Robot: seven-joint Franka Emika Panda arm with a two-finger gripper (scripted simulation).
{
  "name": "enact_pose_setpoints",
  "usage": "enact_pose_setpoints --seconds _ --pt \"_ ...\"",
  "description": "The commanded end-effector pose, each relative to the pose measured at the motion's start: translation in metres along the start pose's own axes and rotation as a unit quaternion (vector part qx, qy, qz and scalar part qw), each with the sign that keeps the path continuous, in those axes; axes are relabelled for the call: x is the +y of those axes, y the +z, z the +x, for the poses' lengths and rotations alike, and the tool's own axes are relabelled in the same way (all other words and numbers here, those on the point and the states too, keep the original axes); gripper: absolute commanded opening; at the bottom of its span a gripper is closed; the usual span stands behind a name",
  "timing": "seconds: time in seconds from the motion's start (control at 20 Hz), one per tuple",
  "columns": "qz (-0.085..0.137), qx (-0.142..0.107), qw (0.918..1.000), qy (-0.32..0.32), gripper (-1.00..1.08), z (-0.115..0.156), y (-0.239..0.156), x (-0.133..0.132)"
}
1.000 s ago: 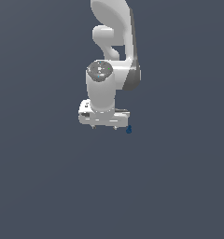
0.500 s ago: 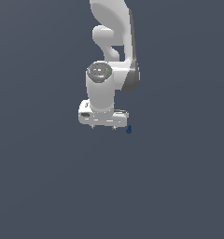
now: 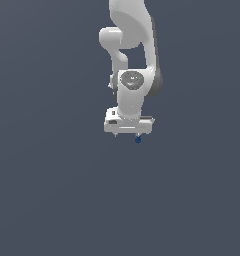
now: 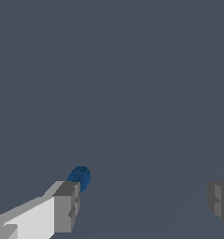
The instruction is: Pick up the object and move it to a goal position.
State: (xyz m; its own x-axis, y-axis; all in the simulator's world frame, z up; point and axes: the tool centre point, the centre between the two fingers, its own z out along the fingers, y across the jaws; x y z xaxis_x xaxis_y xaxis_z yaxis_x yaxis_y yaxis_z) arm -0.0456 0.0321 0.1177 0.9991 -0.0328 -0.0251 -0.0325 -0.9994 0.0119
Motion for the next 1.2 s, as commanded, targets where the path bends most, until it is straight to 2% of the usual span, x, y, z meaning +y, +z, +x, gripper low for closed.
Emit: enact_pose_setpoints --seconds 0.0,0.2,0.45,0.8,1.15 --pt "0.001 0.004 1.0 -0.009 1.0 -0.012 0.009 -0.022" --pt "0.004 0.009 0.9998 -0.019 1.0 -0.028 0.018 -0.047" --pt "0.005 0.012 0.9996 -0.026 1.0 -0.04 0.025 -0.064" --pt "0.005 0.012 0.9995 -0.027 1.0 -0.041 0.028 -0.065" --pt "0.006 0.012 0.9995 -0.028 1.0 -0.042 0.057 -0.066"
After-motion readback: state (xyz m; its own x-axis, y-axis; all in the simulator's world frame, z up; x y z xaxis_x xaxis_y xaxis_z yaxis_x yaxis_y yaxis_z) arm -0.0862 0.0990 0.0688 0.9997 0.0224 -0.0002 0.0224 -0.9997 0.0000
